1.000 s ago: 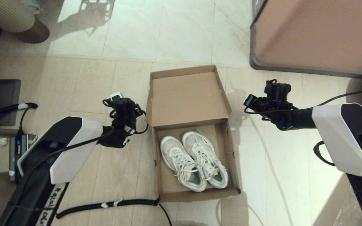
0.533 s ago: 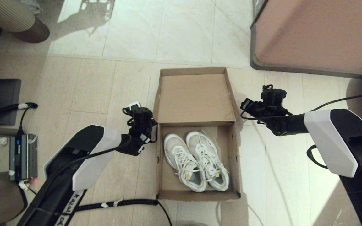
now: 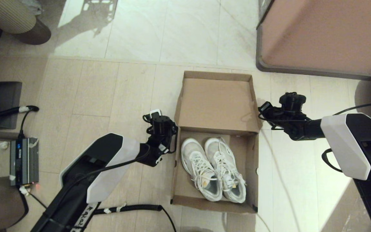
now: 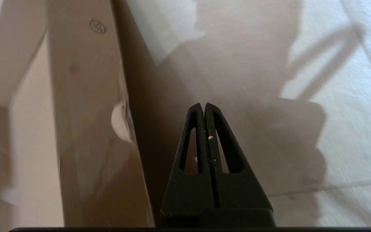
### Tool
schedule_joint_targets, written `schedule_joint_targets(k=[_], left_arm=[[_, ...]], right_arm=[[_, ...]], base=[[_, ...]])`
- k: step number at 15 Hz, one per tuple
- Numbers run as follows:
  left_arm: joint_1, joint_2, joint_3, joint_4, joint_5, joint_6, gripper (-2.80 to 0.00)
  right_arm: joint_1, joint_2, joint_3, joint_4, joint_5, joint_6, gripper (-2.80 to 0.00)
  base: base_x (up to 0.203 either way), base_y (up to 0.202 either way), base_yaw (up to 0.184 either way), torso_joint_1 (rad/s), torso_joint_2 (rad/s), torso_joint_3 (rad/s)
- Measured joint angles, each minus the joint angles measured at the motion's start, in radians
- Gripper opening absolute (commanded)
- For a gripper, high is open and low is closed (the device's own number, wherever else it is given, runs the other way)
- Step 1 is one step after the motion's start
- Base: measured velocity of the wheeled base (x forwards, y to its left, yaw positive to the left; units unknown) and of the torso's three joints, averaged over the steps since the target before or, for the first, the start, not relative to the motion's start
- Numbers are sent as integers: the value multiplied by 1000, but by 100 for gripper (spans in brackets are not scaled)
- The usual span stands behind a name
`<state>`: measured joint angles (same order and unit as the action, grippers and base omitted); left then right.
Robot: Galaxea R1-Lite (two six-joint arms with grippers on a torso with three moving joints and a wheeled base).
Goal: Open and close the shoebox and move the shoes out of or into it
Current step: Close the shoe box
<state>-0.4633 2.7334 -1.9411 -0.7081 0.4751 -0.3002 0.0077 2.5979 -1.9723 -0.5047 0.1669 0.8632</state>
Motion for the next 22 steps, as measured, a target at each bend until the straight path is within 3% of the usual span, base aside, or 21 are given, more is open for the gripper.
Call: schedule_joint_targets(k=[4,6,11,16,20,22], left_arm=[[-8,8,0,-2,1,-2,-280],[-8,10,0,-2,1,-2,-280],[-8,10,0,-2,3,-2,-280],[-8,10,1,-4,2,-2,-280],[-8,10,1,-7,1,-2,-280],[-9,13,1,-7,0,-3,-280]], right_arm=[[-45,3,0,86,98,287,-280],[-55,5,0,107,120,393,-280],[-77,12,0,29,236,652,-280],[-74,24,0,-42,372,677,-280],[-54,46,-1,-57,379,684,-280],[-54,54,-2,-110,404,735,-280]], base=[[0,0,0,0,0,0],[0,0,0,0,0,0],[0,0,0,0,0,0],[0,0,0,0,0,0],[0,0,0,0,0,0],[0,0,0,0,0,0]])
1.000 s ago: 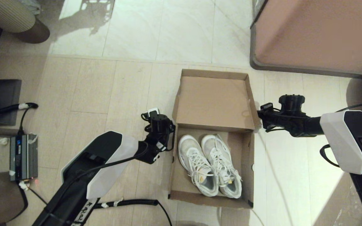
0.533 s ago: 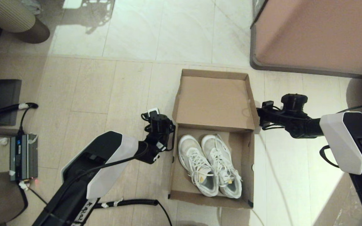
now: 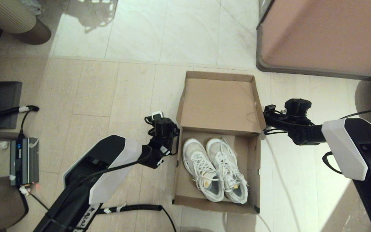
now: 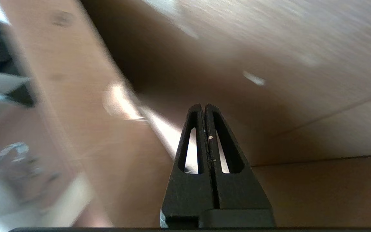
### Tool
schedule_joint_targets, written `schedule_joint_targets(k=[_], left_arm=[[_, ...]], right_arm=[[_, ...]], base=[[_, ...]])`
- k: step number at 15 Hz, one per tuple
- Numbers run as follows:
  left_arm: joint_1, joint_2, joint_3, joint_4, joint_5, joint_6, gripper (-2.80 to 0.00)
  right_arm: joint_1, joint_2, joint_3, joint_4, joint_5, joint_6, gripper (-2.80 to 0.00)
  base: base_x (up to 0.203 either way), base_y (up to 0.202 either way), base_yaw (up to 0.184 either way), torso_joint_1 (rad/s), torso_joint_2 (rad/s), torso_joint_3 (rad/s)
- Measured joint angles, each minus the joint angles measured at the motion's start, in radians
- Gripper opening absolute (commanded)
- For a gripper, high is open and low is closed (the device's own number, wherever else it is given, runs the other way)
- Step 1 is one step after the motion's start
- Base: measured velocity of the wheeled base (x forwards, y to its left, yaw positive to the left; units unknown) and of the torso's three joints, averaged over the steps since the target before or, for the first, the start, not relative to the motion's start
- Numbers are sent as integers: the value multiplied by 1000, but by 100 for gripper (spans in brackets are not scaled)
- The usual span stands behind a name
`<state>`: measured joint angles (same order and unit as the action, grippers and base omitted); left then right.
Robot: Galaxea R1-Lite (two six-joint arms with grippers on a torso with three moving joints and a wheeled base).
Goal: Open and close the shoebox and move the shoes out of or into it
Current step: Close the shoe box
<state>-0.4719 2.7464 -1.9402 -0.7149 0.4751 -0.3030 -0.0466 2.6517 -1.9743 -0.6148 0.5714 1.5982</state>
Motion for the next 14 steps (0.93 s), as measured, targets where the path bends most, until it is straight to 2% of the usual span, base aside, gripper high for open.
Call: schedule_joint_targets(k=[5,10,14], left_arm=[[-14,9,0,-23,-20,0,-280],[-29,14,0,-26,-24,0,-280],[-43,19,0,-29,-25,0,-280]], right_arm=[[-13,29,1,-194,131,212,-280],[-24,53,1,-361,362,260,-280],[-43,60,1,-467,412,324,-280]], base=[[0,0,0,0,0,0],[0,0,0,0,0,0],[0,0,0,0,0,0]])
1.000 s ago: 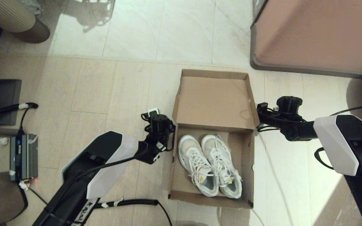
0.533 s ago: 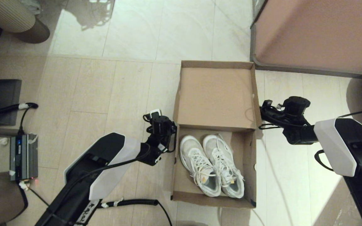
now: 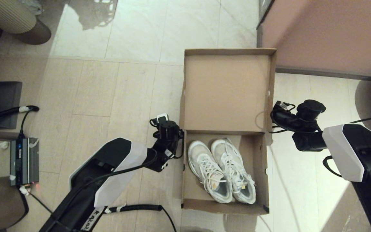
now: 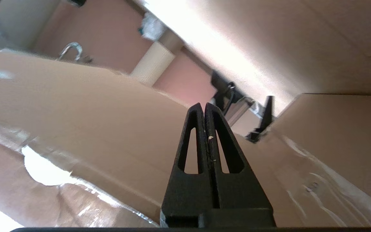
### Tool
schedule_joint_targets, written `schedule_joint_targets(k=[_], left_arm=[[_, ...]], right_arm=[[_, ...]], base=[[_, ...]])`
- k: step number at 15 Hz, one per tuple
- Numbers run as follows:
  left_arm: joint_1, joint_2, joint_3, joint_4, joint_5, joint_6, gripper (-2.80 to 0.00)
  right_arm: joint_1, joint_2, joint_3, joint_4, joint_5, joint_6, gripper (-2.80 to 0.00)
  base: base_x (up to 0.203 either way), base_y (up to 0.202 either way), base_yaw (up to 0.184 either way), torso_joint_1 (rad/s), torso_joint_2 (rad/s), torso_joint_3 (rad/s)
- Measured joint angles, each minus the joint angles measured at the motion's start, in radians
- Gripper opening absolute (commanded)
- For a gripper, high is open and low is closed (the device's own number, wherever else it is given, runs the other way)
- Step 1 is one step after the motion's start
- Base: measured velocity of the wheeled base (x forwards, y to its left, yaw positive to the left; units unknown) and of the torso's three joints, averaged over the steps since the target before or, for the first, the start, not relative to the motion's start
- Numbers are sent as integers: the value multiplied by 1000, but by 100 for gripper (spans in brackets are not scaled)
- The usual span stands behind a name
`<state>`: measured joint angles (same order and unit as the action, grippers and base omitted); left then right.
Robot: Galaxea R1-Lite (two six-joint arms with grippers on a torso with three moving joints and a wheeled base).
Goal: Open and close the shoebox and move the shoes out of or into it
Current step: Close the shoe box
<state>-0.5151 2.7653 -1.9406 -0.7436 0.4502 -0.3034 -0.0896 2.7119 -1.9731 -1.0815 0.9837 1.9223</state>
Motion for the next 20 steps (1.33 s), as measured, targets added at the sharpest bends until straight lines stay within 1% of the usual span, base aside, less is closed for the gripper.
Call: schedule_joint_targets(k=[3,7,10,16,18,20], left_arm=[[-3,2,0,-10,-2,1,-280],[-7,7,0,-13,0,1,-280],[-8,7,0,-13,0,1,-280],[-6,7,0,-25,2,1,-280],[-6,7,0,-27,2,1,-280],[-6,6,0,-31,2,1,-280]], right_arm=[[-19,2,-2,-84,47,60,-280],[-31,10,-2,-180,57,65,-280],[-52,15,-1,-218,112,65,-280],[-72,8,-3,-291,186,69,-280],[-73,2,-3,-325,202,87,-280],[-72,-2,-4,-369,209,129,-280]], base=[[0,0,0,0,0,0],[0,0,0,0,0,0],[0,0,0,0,0,0],[0,0,0,0,0,0],[0,0,0,0,0,0],[0,0,0,0,0,0]])
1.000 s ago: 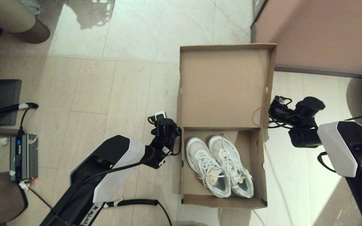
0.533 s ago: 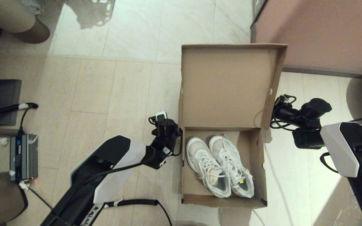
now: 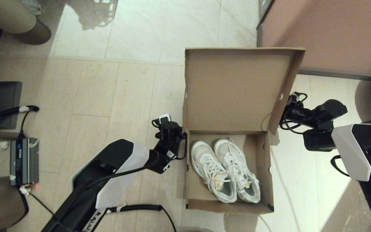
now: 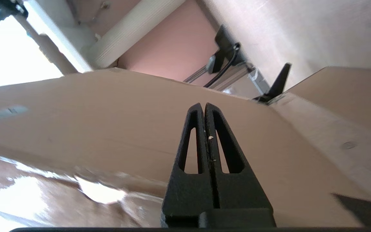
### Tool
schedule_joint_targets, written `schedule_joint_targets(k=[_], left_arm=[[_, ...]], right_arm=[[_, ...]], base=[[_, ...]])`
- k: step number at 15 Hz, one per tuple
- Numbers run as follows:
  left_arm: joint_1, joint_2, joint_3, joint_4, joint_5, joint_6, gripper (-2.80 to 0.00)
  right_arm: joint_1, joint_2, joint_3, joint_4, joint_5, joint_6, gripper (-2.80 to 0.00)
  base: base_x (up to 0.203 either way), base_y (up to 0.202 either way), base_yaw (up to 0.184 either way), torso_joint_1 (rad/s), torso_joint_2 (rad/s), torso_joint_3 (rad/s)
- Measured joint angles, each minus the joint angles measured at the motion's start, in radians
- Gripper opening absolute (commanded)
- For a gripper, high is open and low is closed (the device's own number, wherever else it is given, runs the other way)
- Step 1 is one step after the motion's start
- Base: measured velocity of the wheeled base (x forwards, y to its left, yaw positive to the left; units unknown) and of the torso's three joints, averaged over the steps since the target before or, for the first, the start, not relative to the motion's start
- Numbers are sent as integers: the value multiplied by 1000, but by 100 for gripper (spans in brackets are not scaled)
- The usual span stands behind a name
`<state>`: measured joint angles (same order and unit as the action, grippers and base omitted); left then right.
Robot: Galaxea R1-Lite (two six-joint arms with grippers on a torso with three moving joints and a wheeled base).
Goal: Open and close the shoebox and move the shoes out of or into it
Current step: Close the shoe box
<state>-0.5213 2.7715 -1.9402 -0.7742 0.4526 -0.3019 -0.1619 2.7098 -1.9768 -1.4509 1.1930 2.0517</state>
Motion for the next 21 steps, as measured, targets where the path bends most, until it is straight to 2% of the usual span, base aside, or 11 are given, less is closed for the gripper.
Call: schedule_joint_targets(k=[4,9,13,18,21], left_arm=[[0,-4,0,-2,0,0,-280],[2,-61,11,8,5,2,-280],[16,-149,95,5,10,3,-280],[104,-247,136,12,9,10,-280],[176,-249,48,22,-18,51,-280]], right_arm=[[2,-4,0,-71,10,127,-280],[-1,-22,3,-71,13,164,-280],[3,-36,3,-71,12,168,-280],[13,-62,4,-70,13,189,-280],[15,-87,4,-71,34,224,-280]], base=[[0,0,0,0,0,0],[0,0,0,0,0,0],[0,0,0,0,0,0],[0,0,0,0,0,0],[0,0,0,0,0,0]])
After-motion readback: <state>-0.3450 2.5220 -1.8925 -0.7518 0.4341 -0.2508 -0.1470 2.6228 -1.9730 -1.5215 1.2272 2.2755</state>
